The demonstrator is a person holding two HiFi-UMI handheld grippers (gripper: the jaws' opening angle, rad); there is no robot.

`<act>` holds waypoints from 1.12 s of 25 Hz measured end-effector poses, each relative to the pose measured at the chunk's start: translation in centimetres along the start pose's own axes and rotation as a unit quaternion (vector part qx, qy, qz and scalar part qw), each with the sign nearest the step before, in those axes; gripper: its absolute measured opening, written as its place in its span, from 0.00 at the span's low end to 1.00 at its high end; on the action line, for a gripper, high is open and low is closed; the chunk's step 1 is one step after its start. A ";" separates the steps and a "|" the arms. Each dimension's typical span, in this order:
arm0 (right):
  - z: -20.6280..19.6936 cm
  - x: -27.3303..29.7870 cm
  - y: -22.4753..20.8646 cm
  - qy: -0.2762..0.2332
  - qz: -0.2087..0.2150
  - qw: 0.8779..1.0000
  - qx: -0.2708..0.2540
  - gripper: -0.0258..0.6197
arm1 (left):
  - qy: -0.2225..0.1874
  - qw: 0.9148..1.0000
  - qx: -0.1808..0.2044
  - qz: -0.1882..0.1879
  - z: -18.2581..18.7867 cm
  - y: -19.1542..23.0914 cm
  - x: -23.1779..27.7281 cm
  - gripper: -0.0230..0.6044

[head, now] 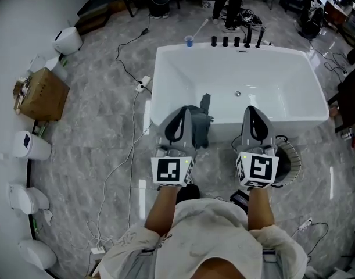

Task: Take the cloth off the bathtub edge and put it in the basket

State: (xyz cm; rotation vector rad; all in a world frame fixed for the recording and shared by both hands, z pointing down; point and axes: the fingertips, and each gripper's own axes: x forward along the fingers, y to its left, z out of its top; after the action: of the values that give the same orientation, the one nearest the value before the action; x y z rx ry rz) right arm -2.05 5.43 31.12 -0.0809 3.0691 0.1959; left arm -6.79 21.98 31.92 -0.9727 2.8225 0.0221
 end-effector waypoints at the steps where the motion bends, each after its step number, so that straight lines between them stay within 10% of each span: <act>1: 0.0 0.7 0.4 0.001 -0.001 1.000 -0.002 0.04 | 0.000 1.000 -0.002 -0.003 -0.2 0.7 0.5 0.04; 28: 0.9 11.9 9.6 0.006 -0.008 1.000 -0.027 0.04 | -0.018 1.000 -0.001 -0.010 -0.5 14.3 4.2 0.04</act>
State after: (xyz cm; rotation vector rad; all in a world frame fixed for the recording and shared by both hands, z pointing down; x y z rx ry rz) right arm -14.36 14.51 30.66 -0.1114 3.0749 0.2791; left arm -18.88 30.66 31.25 -0.9898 2.7795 0.0389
